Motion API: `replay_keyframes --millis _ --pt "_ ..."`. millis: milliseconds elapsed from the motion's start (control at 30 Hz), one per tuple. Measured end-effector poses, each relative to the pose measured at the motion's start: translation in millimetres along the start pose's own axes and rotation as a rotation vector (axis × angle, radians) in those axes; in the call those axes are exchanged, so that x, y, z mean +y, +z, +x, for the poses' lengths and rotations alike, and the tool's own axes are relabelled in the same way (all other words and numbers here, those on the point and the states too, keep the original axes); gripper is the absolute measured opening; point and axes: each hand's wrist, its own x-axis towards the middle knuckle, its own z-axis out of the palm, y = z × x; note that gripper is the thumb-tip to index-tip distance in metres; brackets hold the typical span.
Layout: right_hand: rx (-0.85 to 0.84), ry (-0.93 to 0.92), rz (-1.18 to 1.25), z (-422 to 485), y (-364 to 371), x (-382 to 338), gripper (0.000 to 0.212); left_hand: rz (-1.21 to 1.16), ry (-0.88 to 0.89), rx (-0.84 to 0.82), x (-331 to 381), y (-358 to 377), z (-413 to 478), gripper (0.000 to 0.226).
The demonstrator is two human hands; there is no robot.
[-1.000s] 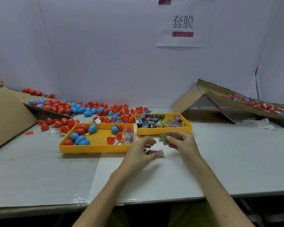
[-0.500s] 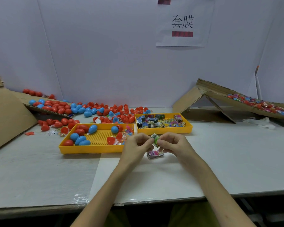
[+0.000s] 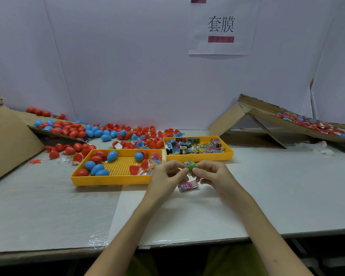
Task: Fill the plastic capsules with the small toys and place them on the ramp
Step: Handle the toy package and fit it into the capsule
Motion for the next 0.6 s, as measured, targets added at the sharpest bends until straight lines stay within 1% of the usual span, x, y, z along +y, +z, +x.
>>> replay_keyframes --millis 133,233,300,400,467,567,600 --pt "0.000 0.006 -0.012 1.8 -0.9 1.4 0.008 -0.056 -0.027 -0.011 0.8 -1.4 -0.3 0.009" --pt "0.013 -0.001 -0.021 1.8 -0.9 2.8 0.010 -0.054 -0.039 -0.007 0.2 -2.4 0.4 0.010" --pt "0.021 -0.016 -0.015 1.6 -0.6 2.9 0.014 0.002 -0.032 0.034 -1.1 -1.6 0.8 0.011" --pt "0.001 -0.025 -0.030 1.1 -0.6 1.5 0.021 0.163 0.026 0.085 -4.5 1.1 1.0 0.011" --pt "-0.028 -0.012 -0.038 1.4 -0.1 1.9 0.019 0.206 0.044 0.097 -5.8 1.7 0.6 0.015" --pt "-0.085 0.026 0.012 0.7 2.8 0.8 0.009 0.230 0.063 0.118 -6.5 0.4 1.6 0.026" --pt "-0.112 0.034 0.035 0.5 3.6 0.3 0.012 0.252 0.083 0.119 -6.7 0.2 1.7 0.027"
